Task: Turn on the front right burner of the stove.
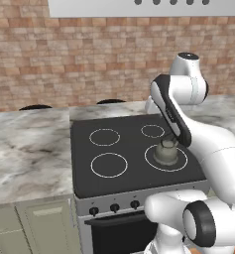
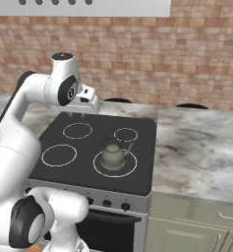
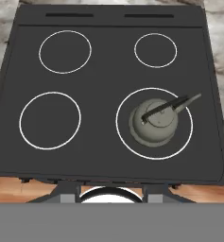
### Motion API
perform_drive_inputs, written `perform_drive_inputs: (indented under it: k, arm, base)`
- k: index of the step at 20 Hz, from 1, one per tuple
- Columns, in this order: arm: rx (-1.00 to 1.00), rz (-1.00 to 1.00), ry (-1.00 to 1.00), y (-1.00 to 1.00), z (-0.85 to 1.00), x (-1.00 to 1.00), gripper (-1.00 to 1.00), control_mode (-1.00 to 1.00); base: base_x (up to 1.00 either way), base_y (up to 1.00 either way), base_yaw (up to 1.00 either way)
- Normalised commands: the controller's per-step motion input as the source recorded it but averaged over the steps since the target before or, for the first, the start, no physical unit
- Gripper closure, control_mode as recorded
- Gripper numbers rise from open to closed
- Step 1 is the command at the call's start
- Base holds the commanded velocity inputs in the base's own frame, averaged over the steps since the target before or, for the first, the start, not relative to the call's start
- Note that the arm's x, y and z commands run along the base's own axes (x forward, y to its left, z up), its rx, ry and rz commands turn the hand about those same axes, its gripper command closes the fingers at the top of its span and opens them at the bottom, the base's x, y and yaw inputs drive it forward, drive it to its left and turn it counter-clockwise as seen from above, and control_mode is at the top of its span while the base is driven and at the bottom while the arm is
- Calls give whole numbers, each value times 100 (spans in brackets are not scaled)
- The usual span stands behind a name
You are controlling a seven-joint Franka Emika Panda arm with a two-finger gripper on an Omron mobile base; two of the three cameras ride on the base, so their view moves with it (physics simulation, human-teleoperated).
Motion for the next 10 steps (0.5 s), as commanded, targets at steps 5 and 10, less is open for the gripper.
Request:
perform_drive_inputs:
  k: [5,10]
  arm:
    - [0,0,0,0,0,0,-100,100]
    - [0,0,0,0,0,0,-100,100]
  base:
    - [0,1,0]
    - [-4,43,0]
